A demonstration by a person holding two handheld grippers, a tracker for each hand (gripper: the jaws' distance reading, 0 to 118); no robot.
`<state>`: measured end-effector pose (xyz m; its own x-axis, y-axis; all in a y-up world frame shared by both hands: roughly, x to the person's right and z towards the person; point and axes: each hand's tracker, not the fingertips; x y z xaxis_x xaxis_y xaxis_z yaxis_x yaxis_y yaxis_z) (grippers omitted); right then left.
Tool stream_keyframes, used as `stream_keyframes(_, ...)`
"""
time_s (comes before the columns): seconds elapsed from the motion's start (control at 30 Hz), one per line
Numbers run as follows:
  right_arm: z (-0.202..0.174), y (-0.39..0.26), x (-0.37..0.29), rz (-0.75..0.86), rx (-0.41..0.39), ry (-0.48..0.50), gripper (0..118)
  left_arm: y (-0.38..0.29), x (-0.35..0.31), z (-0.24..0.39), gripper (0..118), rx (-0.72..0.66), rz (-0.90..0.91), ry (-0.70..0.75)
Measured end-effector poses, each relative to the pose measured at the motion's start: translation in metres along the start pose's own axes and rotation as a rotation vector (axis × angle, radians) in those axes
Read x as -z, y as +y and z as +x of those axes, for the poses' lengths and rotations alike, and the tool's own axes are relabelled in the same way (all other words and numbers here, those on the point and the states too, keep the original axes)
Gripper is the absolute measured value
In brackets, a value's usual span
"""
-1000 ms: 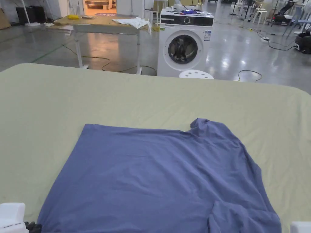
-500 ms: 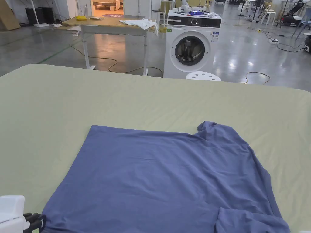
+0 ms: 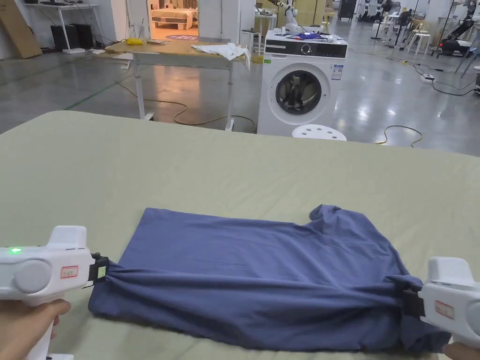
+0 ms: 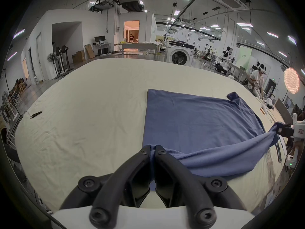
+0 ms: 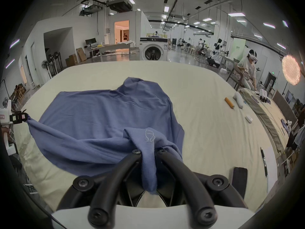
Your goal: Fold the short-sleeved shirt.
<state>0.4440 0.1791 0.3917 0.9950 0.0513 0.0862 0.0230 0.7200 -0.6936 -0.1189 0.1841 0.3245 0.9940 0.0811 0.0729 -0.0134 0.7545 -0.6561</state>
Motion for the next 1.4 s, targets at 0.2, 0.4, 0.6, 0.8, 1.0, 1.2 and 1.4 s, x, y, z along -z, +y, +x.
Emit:
stream_keyframes(0.2,0.005,0.003,0.062,-0.049,0.029,-0.002,8,0.006,0.057,0.008,0,0.014,-0.089,0.027)
stream_keyframes(0.4,0.003,-0.001,0.088,-0.083,0.028,-0.003,17,0.003,0.074,0.013,8,0.018,-0.122,0.040)
stream_keyframes(0.6,-0.006,0.012,0.050,0.106,0.051,-0.059,63,0.008,0.044,0.029,66,0.056,-0.003,0.062)
stream_keyframes(0.8,-0.046,0.023,-0.004,0.423,0.064,-0.060,64,0.010,-0.003,0.061,65,0.101,0.306,0.021)
stream_keyframes(1.0,-0.083,0.007,-0.037,0.614,0.057,-0.059,5,-0.008,-0.047,0.090,2,0.123,0.487,0.033)
stream_keyframes(1.2,-0.100,-0.006,-0.056,0.646,0.071,-0.049,1,-0.023,-0.054,0.070,0,0.106,0.524,0.049)
stream_keyframes(1.4,-0.101,-0.010,-0.057,0.614,0.066,-0.032,1,-0.031,-0.024,0.012,0,0.021,0.240,0.083)
